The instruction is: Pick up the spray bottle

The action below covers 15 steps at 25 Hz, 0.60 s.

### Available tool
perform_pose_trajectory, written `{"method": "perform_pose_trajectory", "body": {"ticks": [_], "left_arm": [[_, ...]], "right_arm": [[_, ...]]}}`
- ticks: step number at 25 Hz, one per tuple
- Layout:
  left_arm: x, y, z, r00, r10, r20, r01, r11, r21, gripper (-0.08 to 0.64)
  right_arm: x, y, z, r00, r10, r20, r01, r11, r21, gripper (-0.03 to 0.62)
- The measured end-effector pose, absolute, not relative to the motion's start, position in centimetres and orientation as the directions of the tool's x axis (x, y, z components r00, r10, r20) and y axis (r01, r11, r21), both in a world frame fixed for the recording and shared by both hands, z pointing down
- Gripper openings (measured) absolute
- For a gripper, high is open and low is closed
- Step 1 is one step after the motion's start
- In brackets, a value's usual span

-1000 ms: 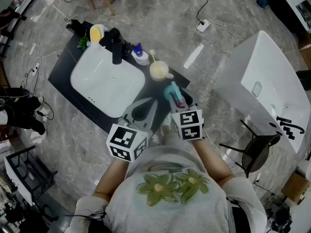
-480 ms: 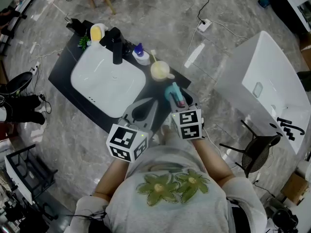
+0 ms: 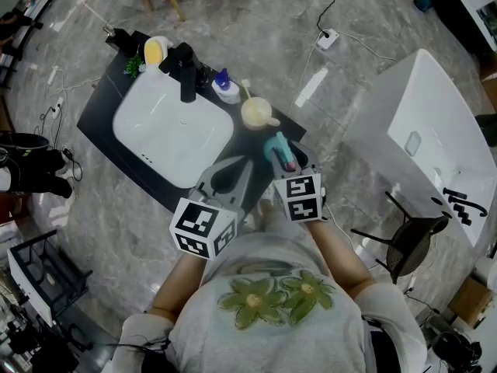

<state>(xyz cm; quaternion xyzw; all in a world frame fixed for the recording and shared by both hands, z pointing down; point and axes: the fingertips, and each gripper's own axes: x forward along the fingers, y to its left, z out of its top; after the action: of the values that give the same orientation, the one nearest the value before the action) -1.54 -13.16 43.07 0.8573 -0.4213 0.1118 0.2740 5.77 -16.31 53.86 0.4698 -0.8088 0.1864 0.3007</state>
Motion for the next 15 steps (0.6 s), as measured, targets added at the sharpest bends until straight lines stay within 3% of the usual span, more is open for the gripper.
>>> {"method": "perform_pose_trajectory", "body": {"ticks": [15], "left_arm": [[-1.7, -13.05, 43.0, 0.619, -0.663, 0.422, -0.785, -0.494, 0.375, 0.009]], "right_arm": [[5.71, -16.41, 54.39, -0.377, -0.646, 0.664, -0.869, 0.495, -0.012, 0.135]]}}
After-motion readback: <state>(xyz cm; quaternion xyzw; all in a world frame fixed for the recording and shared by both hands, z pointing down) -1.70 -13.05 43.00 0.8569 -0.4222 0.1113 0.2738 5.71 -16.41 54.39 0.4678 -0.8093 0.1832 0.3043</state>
